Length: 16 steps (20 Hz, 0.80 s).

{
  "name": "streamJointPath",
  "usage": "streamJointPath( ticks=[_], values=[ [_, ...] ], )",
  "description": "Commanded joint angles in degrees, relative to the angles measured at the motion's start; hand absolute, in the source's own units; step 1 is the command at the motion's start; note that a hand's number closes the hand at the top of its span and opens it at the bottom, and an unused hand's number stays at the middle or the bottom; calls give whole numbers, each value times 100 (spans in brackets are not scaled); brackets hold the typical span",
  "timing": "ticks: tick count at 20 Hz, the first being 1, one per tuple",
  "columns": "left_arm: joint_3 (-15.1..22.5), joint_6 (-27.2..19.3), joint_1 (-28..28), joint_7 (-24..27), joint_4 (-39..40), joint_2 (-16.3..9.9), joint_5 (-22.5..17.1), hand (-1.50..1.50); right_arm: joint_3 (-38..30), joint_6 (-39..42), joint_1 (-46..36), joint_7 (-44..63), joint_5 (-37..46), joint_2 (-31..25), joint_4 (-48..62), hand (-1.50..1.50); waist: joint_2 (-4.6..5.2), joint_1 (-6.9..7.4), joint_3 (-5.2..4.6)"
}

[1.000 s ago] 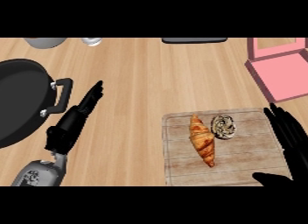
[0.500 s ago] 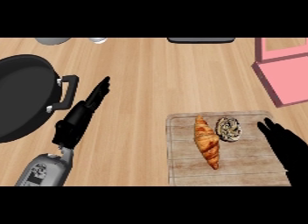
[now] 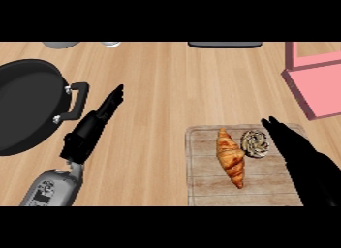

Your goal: Pick the cupcake from the cutting board and place it in the cardboard box

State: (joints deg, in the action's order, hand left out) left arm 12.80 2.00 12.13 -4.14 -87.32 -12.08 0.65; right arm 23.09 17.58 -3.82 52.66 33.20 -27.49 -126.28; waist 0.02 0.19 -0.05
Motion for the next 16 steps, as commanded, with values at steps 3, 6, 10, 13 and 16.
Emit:
streamJointPath(
  ticks=[3, 6, 10, 13, 16],
  values=[
    [53, 34, -96, 47, 45, 241, 254, 0, -6, 82, -147, -347, 372, 418, 998, -150, 1, -7, 5],
    [-260, 216, -83, -113, -153, 29, 155, 0, 135, -177, 70, -594, 750, 619, 1360, -150, -2, -12, 6],
    [-192, 218, -219, -110, -167, 329, 372, 0, -440, 449, -177, -573, 575, 714, 1310, -150, -5, -21, 5],
    [-382, 286, -44, -177, -116, 249, 313, 0, -176, -503, 92, -1386, 1167, 881, 2130, -150, -1, -14, 7],
    [-384, 278, 52, 60, 151, 454, 502, 0, -609, 204, -343, -1219, 939, 909, 1722, -150, -3, -23, 5]
  ],
)
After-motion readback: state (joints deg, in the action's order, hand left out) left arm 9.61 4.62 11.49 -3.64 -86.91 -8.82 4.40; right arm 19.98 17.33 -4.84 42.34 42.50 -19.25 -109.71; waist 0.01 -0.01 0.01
